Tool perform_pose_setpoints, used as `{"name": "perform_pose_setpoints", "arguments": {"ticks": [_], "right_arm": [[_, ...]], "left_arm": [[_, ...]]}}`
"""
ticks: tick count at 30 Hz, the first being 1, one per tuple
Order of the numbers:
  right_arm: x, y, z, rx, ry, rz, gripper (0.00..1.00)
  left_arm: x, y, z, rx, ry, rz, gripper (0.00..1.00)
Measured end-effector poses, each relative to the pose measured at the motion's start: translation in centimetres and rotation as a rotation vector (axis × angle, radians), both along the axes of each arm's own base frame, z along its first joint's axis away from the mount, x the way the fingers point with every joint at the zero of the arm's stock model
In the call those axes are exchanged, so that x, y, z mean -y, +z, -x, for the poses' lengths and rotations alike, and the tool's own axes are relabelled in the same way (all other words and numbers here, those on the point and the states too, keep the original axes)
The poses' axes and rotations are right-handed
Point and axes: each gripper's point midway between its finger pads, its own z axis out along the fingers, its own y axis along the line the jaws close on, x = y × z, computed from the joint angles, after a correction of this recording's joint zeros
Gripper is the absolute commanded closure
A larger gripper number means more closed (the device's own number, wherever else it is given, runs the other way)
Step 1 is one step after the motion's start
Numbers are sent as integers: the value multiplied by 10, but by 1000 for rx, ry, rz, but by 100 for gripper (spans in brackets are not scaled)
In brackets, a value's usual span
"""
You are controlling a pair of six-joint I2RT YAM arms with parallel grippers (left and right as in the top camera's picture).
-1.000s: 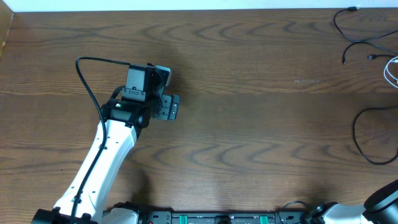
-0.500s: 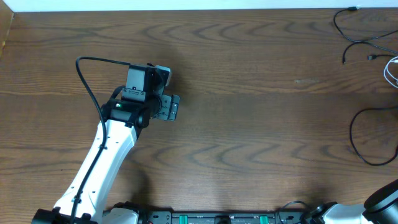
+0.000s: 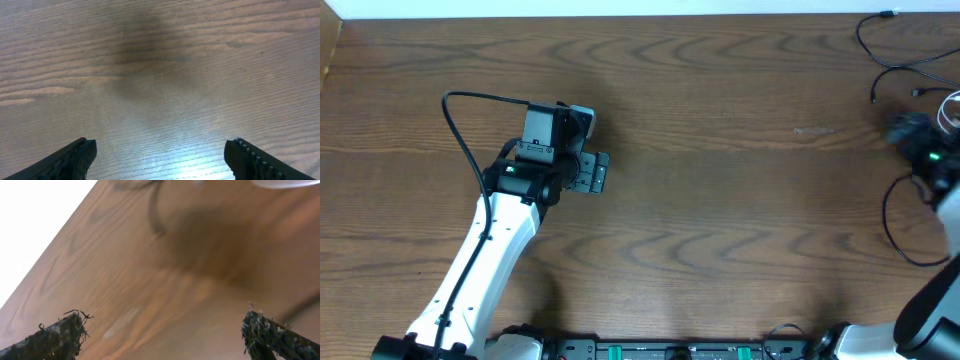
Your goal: Untangle cables
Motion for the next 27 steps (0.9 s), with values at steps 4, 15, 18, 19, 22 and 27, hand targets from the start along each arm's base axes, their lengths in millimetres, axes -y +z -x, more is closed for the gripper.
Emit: {"name": "perform_pose_setpoints", "arguments": {"ticks": [4, 15, 18, 19, 22, 27], "right_arm": [[-54, -6, -12, -33, 131, -22, 1], [-206, -26, -18, -113, 482, -37, 1], [-226, -28, -15, -119, 530, -36, 1], [-231, -28, -14, -120, 543, -35, 1], [-244, -28, -12, -123, 574, -34, 1], [-253, -28, -10, -125, 597, -33, 1]], "left_arm": [[0, 0, 0, 0, 0, 0, 13], [0, 0, 0, 0, 0, 0, 13], [0, 0, 0, 0, 0, 0, 13], [0, 0, 0, 0, 0, 0, 13], [0, 0, 0, 0, 0, 0, 13], [0, 0, 0, 0, 0, 0, 13]]}}
